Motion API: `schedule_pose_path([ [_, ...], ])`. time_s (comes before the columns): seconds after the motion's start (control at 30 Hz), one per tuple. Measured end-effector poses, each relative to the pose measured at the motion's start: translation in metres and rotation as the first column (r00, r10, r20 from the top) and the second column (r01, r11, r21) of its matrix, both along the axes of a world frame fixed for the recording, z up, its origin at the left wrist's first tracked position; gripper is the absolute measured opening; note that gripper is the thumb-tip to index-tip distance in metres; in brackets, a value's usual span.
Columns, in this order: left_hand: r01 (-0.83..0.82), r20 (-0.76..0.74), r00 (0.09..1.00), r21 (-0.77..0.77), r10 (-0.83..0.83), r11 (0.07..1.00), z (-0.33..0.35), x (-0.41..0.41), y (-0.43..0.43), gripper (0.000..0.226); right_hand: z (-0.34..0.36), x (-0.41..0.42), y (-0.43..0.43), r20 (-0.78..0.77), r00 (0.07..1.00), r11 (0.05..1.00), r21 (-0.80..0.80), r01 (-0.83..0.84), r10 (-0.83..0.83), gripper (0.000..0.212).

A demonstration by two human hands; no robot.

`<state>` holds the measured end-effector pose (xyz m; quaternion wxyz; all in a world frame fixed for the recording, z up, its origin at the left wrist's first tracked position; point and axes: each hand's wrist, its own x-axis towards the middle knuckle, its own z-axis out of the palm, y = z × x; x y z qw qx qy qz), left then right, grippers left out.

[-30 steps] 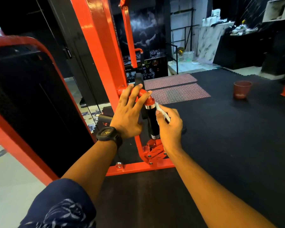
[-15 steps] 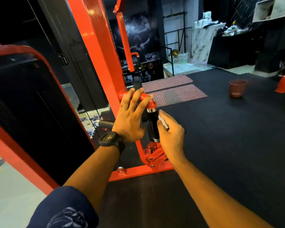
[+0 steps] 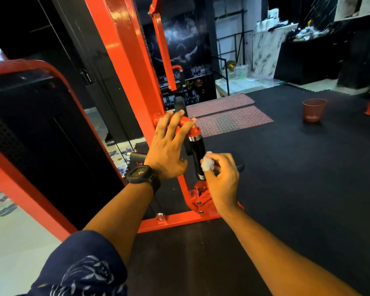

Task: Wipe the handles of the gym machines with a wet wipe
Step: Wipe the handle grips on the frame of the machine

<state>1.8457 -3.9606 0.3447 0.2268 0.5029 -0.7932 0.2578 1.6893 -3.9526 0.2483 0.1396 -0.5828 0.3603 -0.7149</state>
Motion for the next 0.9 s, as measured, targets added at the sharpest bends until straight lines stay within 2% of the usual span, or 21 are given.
schedule_pose_path([
  [0.07,0.023,0.005,1.0,-0.023,-0.023,0.999,-0.002,0.002,0.0,0.099,0.013,0.001,0.002,-0.094,0.996,0.987,-0.162,-0.014,-0.001,0.015],
  [0.13,0.048,0.002,0.999,-0.045,-0.048,0.998,-0.001,0.002,0.0,0.092,0.02,-0.001,-0.006,-0.259,0.963,0.956,-0.292,-0.005,-0.074,0.008],
  [0.2,0.059,0.001,0.998,-0.045,-0.059,0.997,0.001,0.002,0.001,0.091,0.01,-0.006,-0.016,-0.391,0.906,0.94,-0.34,0.02,-0.161,0.021],
  [0.3,0.026,0.027,0.999,-0.029,-0.025,0.999,0.002,0.004,0.001,0.101,-0.002,-0.011,-0.019,-0.482,0.845,0.918,-0.396,0.024,-0.23,0.019],
  [0.37,0.032,0.028,0.999,-0.036,-0.031,0.999,0.001,0.005,0.001,0.1,0.011,-0.01,-0.02,-0.48,0.837,0.896,-0.443,0.028,-0.263,0.019],
  [0.57,0.04,0.039,0.998,0.012,-0.04,0.999,0.007,0.005,0.002,0.094,-0.005,-0.015,-0.018,-0.609,0.75,0.927,-0.374,0.016,-0.258,0.022],
  [0.7,0.068,0.043,0.997,-0.041,-0.066,0.997,0.003,0.006,0.001,0.078,0.035,-0.007,-0.02,-0.544,0.787,0.905,-0.422,0.044,-0.292,0.014],
  [0.83,0.042,0.063,0.997,-0.013,-0.041,0.999,0.008,0.007,0.003,0.094,0.018,-0.005,-0.015,-0.586,0.761,0.925,-0.377,0.049,-0.28,0.015],
  [0.9,0.042,0.056,0.998,0.012,-0.042,0.999,0.01,0.006,0.004,0.094,0.015,-0.005,-0.014,-0.607,0.746,0.927,-0.372,0.037,-0.273,0.015],
])
